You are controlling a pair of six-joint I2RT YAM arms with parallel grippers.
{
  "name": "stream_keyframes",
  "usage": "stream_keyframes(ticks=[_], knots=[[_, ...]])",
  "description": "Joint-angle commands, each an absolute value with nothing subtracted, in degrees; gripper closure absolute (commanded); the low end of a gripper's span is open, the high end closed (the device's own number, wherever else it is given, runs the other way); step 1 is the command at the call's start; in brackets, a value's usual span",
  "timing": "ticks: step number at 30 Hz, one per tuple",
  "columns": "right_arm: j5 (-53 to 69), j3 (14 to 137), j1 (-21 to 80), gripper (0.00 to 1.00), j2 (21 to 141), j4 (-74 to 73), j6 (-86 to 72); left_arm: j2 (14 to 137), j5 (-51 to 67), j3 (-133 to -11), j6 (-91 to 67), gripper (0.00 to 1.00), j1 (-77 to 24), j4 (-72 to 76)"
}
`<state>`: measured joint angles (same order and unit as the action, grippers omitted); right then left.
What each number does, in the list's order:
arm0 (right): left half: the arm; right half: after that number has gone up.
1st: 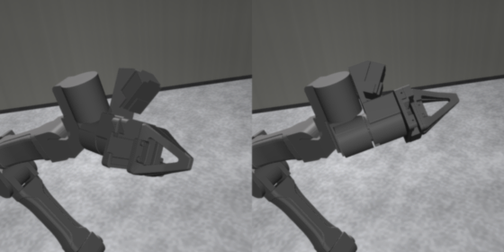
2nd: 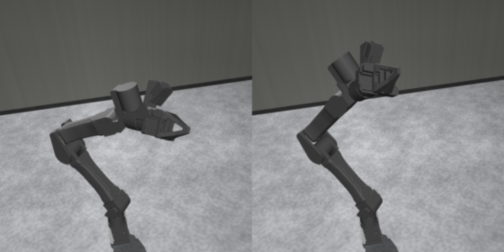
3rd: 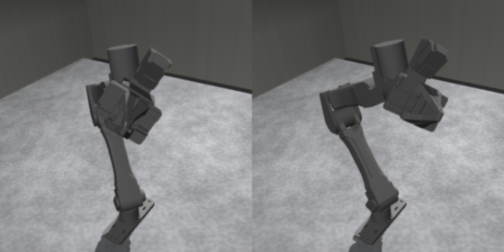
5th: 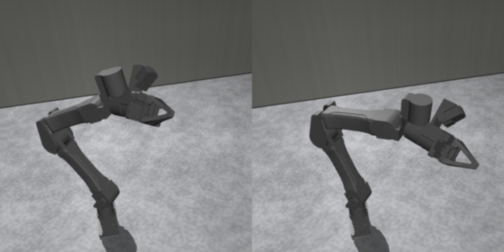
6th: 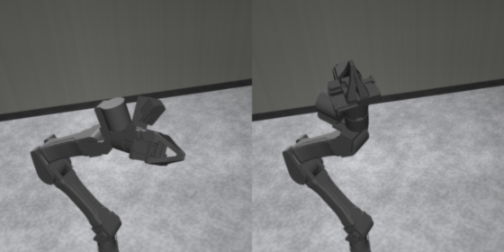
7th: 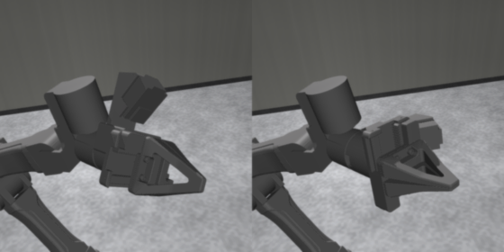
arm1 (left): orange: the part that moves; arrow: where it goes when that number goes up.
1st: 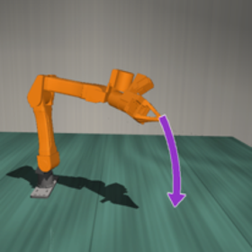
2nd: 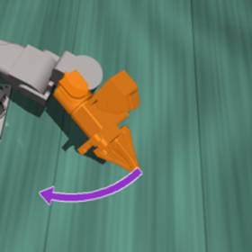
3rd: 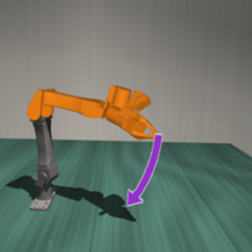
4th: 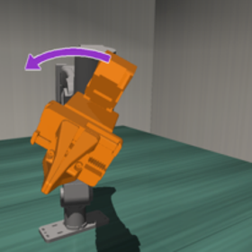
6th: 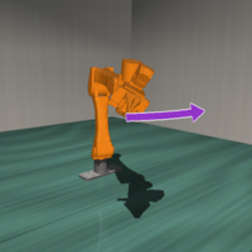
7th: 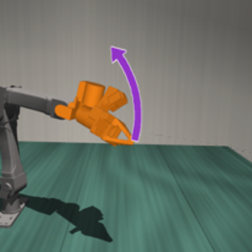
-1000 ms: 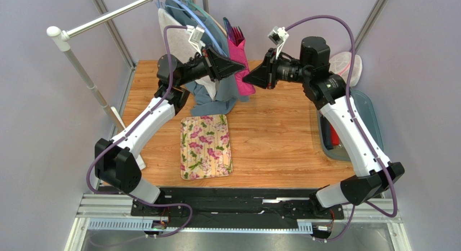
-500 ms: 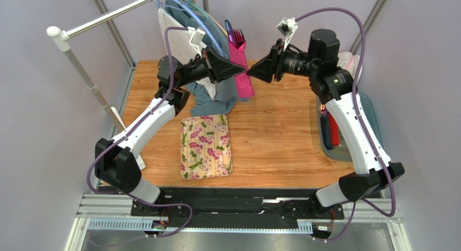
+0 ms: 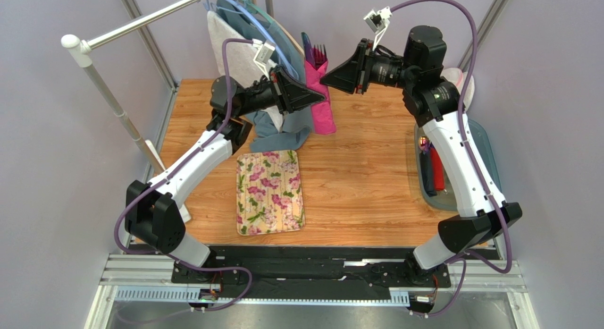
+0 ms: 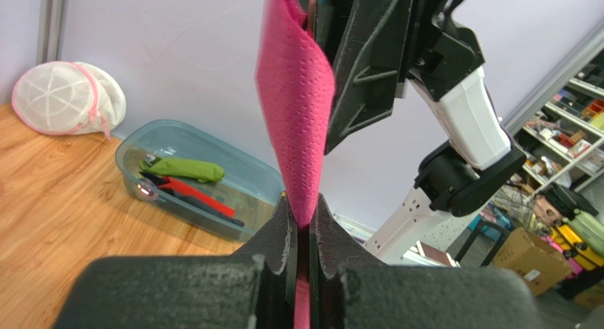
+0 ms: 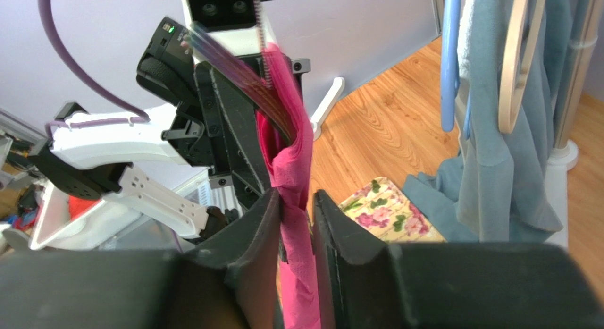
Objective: Place the utensils on the paper napkin and roll it up
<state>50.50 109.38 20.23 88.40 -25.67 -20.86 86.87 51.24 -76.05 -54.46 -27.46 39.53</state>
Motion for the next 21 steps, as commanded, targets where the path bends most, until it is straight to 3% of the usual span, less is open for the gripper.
stream_keyframes(ticks=[1,5,6,8,12,16,19,20,21], knots=[[52.20,111.36,20.39,1.00,88.42,-21.80,-23.03,84.29,51.86,-76.99,-53.00,1.00,-28.12,43.94],[52.91,109.08,20.39,1.00,86.84,-19.34,-23.82,84.37,50.98,-76.99,-53.17,1.00,-28.12,43.51],[52.91,109.07,20.30,0.92,86.75,-19.86,-23.73,84.46,50.45,-77.08,-53.26,1.00,-28.04,43.33],[52.65,109.16,20.22,0.64,86.40,-23.01,-22.51,84.99,50.10,-77.52,-53.79,1.00,-27.60,43.15],[52.03,106.27,20.21,0.54,84.47,-26.01,-20.04,86.04,50.97,-80.23,-53.52,1.00,-26.90,43.77],[51.16,103.71,20.22,0.56,82.97,-25.66,-19.34,86.48,51.41,-81.12,-54.22,1.00,-26.81,43.77],[51.85,103.80,20.21,0.75,83.06,-25.05,-19.25,86.48,51.24,-80.77,-54.49,1.00,-26.81,43.94],[52.38,103.89,20.21,0.88,83.14,-24.27,-19.34,86.48,51.24,-80.77,-54.58,1.00,-26.81,43.95],[52.99,103.97,20.21,0.95,83.06,-23.82,-19.60,86.40,51.15,-80.77,-54.67,1.00,-26.81,43.86]])
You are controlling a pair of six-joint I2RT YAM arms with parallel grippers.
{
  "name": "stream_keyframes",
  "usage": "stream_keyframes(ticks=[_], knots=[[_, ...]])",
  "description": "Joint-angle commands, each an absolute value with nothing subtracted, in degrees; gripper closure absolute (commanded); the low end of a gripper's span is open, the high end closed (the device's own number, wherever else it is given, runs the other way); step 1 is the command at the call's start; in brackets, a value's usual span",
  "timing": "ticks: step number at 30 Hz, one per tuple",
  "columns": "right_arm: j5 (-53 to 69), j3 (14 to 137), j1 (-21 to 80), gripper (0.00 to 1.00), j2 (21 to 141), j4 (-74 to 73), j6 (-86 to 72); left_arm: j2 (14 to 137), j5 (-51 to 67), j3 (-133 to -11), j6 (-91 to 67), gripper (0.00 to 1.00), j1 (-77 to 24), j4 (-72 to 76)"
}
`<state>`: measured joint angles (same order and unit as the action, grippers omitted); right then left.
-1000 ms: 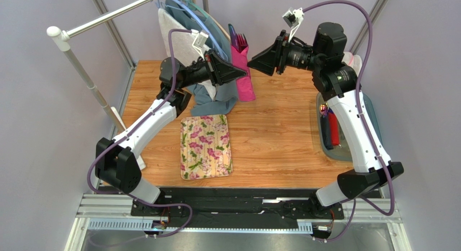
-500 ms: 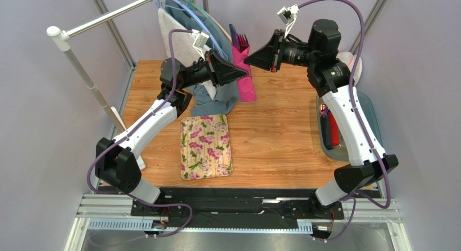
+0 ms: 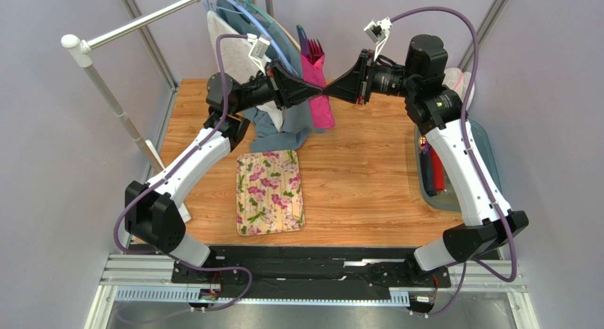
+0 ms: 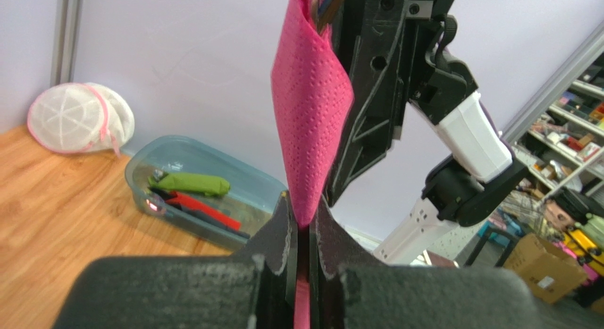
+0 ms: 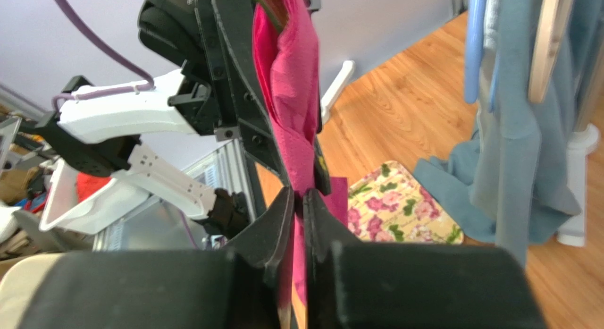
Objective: Place the utensils on the paper napkin and roll it up
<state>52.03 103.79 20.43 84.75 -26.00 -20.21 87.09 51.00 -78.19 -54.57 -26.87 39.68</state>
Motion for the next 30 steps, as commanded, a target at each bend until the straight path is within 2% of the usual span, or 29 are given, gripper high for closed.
stream_keyframes(ticks=[1,5,6,7,8,10,12,19,23,25,26,27,30], knots=[[54.22,103.89,20.21,1.00,82.97,-23.30,-19.60,86.40,51.24,-80.68,-54.67,1.00,-26.89,43.94],[55.02,102.74,20.13,0.98,82.44,-21.88,-20.04,86.13,50.80,-80.42,-54.58,1.00,-26.81,43.68],[55.02,102.66,20.13,0.90,82.35,-22.23,-20.13,86.13,50.71,-80.51,-54.58,1.00,-26.81,43.68],[54.76,102.66,20.13,0.77,82.35,-22.58,-20.13,86.13,50.63,-80.51,-54.67,1.00,-26.81,43.59],[54.23,102.48,19.87,0.60,81.92,-23.46,-20.04,86.05,50.54,-80.51,-54.75,1.00,-26.81,43.68],[53.61,101.96,19.43,0.54,81.57,-24.17,-19.17,86.13,50.54,-80.77,-54.76,1.00,-26.81,43.59],[53.79,101.08,19.16,0.53,80.86,-25.49,-18.64,86.13,50.36,-80.86,-54.84,1.00,-26.72,43.42],[54.23,97.91,19.34,0.58,79.80,-25.58,-17.75,86.57,50.45,-81.30,-55.37,1.00,-26.72,43.59],[54.75,97.21,19.60,0.65,80.07,-25.66,-17.58,86.92,50.36,-81.74,-55.63,1.00,-26.72,43.51],[55.46,97.21,19.60,0.75,80.33,-25.84,-17.23,87.10,50.36,-82.00,-55.63,1.00,-26.72,43.42],[56.07,97.29,19.60,0.93,80.42,-26.27,-16.79,87.10,50.27,-82.26,-55.63,1.00,-26.72,43.33],[56.86,97.29,19.60,1.00,80.42,-26.37,-16.27,87.27,50.19,-82.35,-55.63,1.00,-26.72,43.24],[56.34,96.86,19.60,0.97,80.07,-26.71,-15.65,87.45,49.92,-82.70,-55.55,1.00,-26.72,43.24]])
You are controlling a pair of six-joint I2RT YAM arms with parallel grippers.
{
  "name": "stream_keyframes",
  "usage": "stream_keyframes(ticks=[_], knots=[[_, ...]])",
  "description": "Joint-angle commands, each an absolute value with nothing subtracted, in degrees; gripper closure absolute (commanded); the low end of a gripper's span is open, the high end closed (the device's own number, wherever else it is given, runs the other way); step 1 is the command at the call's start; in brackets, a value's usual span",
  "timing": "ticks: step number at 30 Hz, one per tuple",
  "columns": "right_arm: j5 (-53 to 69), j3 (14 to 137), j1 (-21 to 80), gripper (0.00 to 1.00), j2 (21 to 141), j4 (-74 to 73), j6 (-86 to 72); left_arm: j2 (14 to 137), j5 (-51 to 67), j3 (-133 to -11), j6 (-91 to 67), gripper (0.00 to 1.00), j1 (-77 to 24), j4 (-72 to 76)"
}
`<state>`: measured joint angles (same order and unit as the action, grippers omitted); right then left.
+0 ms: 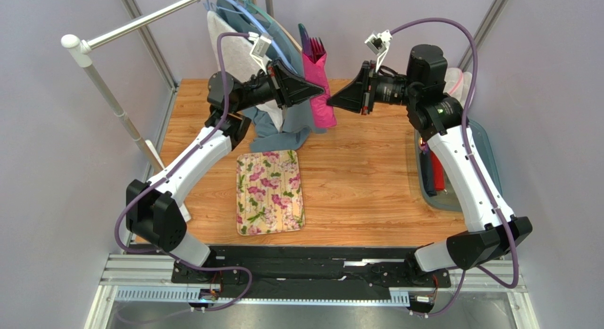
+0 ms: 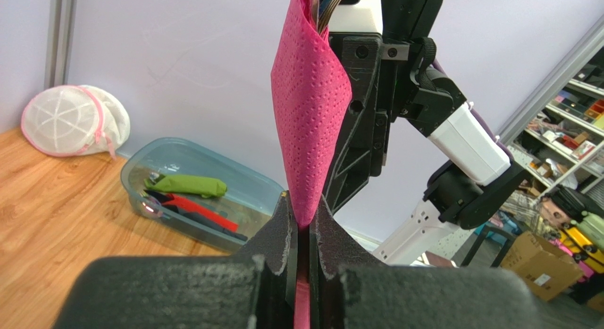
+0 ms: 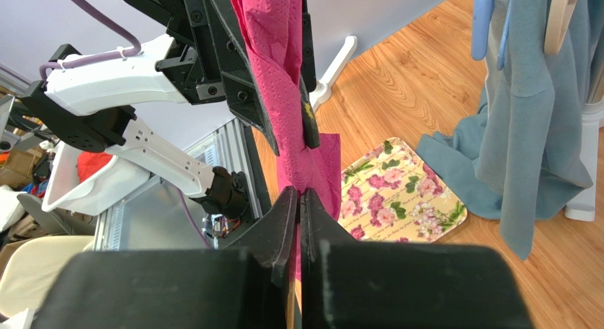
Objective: Place the utensils on the paper napkin and roll it up
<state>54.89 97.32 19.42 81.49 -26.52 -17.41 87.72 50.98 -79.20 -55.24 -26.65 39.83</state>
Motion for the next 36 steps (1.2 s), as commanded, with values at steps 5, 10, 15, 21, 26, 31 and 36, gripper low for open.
stream_keyframes(ticks=[5,10,15,21,26,31,36], knots=[[54.84,95.37,19.60,0.43,78.93,-31.81,-13.89,87.98,49.40,-83.58,-55.55,1.00,-26.72,43.07],[54.75,90.18,20.21,0.67,76.56,-31.21,-12.92,88.68,49.13,-84.20,-55.90,1.00,-26.72,43.07],[55.64,89.12,20.22,1.00,76.11,-30.58,-11.69,89.30,49.13,-84.55,-56.16,1.00,-26.72,42.89],[49.85,91.31,20.04,0.42,76.47,-34.19,-11.95,89.30,49.22,-84.11,-56.42,1.00,-26.72,43.59],[47.90,97.37,19.07,0.41,78.83,-31.03,-17.04,89.21,48.43,-83.32,-56.95,1.00,-26.72,44.38],[47.81,102.12,18.98,0.11,81.47,-29.71,-19.42,89.03,48.08,-83.15,-57.74,1.00,-26.72,45.00],[49.03,101.52,19.07,0.12,82.70,-28.31,-20.39,88.86,47.37,-83.41,-58.45,1.00,-26.72,45.26]])
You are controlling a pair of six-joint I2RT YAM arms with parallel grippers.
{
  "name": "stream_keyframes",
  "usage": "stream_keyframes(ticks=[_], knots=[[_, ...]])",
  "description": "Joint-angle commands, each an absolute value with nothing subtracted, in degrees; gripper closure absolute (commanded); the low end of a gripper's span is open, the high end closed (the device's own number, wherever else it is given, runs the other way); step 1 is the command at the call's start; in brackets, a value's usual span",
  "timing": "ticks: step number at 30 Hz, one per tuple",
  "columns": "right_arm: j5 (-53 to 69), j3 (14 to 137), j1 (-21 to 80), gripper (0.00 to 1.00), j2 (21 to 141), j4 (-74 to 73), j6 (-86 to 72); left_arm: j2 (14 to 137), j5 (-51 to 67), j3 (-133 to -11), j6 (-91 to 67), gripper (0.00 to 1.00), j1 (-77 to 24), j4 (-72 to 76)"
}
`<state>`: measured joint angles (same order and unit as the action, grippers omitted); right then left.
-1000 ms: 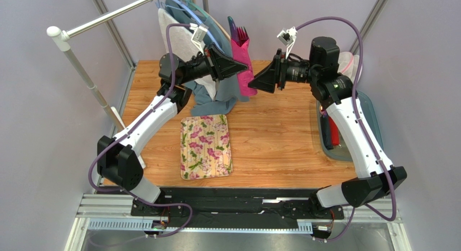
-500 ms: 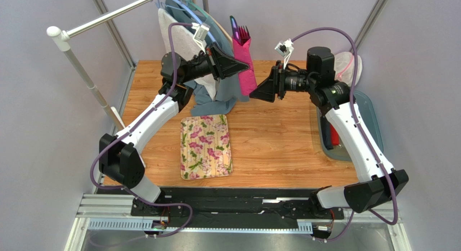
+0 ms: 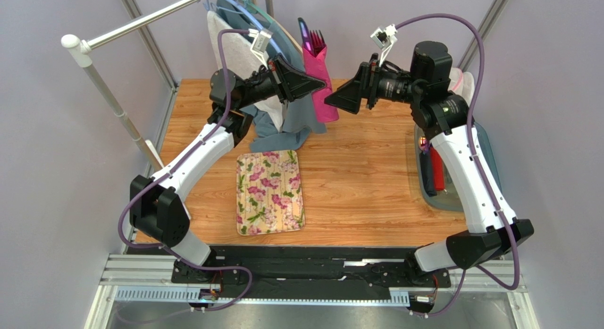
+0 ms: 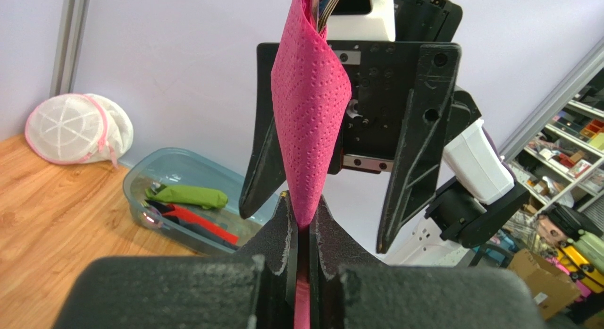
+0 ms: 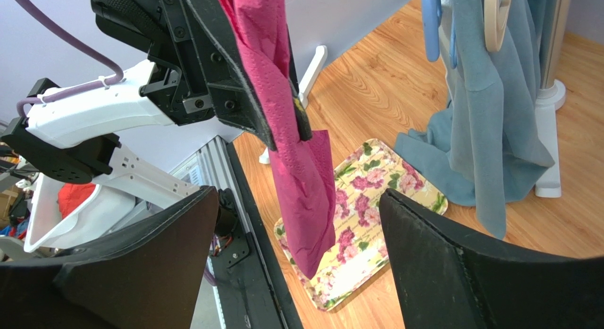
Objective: Place the utensils on the paper napkin and roll it up
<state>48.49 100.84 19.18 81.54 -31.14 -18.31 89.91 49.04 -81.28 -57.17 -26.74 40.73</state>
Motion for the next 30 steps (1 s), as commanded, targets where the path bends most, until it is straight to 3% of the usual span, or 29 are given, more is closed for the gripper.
stream_keyframes(ticks=[1,9,13,21,24,25,26,30], knots=[[49.91,100.82,19.07,0.15,82.62,-26.65,-20.65,88.86,47.03,-83.58,-58.62,1.00,-26.72,45.18],[53.00,93.96,19.95,0.24,81.04,-15.65,-24.78,89.38,45.97,-84.73,-60.20,1.00,-27.16,44.74],[53.53,92.12,20.83,0.39,80.42,-13.89,-25.66,89.47,45.70,-84.99,-60.21,1.00,-27.33,44.65],[53.53,91.40,21.71,0.50,79.98,-12.22,-26.72,90.00,45.62,-85.17,-60.64,1.00,-27.42,44.65],[53.35,92.02,21.80,0.69,80.16,-11.78,-27.07,90.00,45.53,-85.08,-60.82,1.00,-27.42,44.82],[53.26,92.28,21.80,0.93,80.33,-11.86,-27.07,89.91,45.53,-84.90,-60.73,1.00,-27.42,44.82],[53.00,92.46,21.80,1.00,80.25,-12.04,-26.72,89.91,45.53,-84.90,-60.73,1.00,-27.42,44.82],[52.82,92.73,21.71,1.00,79.89,-13.88,-24.70,89.82,45.53,-84.55,-60.38,1.00,-27.42,45.00]])
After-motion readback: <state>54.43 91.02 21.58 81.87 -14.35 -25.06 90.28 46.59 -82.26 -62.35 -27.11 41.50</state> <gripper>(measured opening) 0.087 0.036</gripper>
